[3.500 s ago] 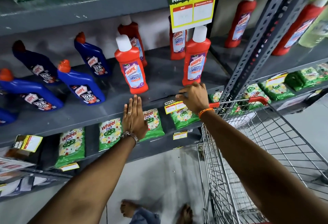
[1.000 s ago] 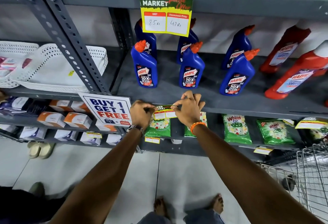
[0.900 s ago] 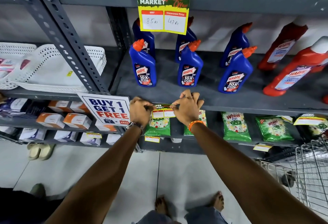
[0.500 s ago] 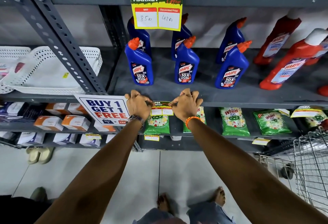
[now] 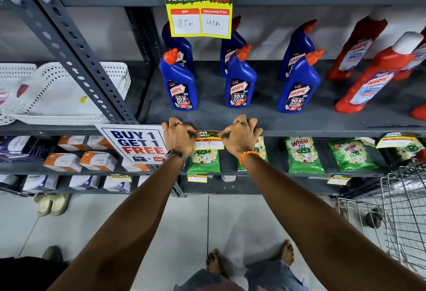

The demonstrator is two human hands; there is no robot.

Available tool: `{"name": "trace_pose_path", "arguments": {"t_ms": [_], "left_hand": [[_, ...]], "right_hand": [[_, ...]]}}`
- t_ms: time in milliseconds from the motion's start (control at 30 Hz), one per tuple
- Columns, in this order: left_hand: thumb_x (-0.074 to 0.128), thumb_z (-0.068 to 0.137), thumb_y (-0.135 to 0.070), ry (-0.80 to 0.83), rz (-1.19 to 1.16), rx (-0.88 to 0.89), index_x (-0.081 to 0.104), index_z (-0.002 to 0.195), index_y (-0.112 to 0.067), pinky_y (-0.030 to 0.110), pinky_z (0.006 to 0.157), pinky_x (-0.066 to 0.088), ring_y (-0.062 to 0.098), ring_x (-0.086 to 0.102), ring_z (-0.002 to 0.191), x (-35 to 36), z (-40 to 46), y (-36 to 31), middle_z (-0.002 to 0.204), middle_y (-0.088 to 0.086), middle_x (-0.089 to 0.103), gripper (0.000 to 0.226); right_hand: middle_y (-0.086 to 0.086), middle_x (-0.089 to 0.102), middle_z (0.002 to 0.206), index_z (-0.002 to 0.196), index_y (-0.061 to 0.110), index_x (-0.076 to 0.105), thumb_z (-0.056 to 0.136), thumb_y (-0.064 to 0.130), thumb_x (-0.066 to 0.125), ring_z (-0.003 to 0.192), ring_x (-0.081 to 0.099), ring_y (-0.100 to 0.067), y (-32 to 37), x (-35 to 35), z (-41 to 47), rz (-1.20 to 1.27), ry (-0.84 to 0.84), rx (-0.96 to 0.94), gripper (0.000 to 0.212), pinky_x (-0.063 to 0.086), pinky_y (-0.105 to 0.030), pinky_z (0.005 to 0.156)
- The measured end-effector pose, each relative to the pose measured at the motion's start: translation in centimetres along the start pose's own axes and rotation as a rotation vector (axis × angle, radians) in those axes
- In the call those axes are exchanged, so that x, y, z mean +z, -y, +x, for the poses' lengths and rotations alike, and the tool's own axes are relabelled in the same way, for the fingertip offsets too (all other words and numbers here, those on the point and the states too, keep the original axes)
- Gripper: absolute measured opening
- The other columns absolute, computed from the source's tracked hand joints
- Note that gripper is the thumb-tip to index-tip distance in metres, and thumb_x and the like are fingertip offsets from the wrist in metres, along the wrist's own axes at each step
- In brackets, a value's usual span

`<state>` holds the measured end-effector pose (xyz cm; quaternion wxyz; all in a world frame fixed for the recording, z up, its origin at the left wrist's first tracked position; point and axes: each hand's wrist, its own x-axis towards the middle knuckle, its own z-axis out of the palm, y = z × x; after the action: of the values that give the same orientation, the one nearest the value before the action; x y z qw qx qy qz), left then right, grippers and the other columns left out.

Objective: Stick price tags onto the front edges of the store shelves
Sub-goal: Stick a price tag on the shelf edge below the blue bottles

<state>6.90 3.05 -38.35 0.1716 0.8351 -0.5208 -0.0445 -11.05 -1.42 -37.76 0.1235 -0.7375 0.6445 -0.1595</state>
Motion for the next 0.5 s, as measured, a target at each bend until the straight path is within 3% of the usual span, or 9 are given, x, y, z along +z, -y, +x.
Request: {"name": "trace_pose_path", "arguments": {"t_ms": [200,367,500], "left_hand": [[0.082,0.075,-0.044,0.038,0.030,-0.002,0.082,0.089,-0.032,0.024,0.084,0.019,0.028,0.050,0.111,0.7,0.2,0.6,0.103,0.000,0.059,0.019],[0.082,0.078,-0.034,0.023,0.001,-0.003,0.082,0.093,-0.027,0.026,0.087,0.029,0.032,0.048,0.111,0.2,-0.1,0.3,0.109,0.004,0.058,0.016],[0.081,0.080,-0.031,0.018,0.004,0.010,0.082,0.092,-0.027,0.023,0.084,0.025,0.032,0.047,0.112,-0.3,0.0,0.2,0.111,0.004,0.058,0.013]], "right_hand": [[0.004,0.045,0.103,0.077,0.031,0.078,0.077,0.031,0.074,0.105,0.037,-0.028,-0.5,0.1,-0.5,0.013,-0.008,0.008,0.004,0.034,-0.049,0.087],[0.003,0.045,0.104,0.078,0.031,0.079,0.078,0.031,0.074,0.106,0.037,-0.029,-0.4,0.2,-0.8,0.020,-0.028,0.002,0.005,0.031,-0.048,0.086],[0.003,0.044,0.102,0.080,0.030,0.079,0.079,0.032,0.073,0.104,0.038,-0.029,-0.1,0.2,-0.6,0.002,-0.047,0.002,0.006,0.033,-0.048,0.085]]}}
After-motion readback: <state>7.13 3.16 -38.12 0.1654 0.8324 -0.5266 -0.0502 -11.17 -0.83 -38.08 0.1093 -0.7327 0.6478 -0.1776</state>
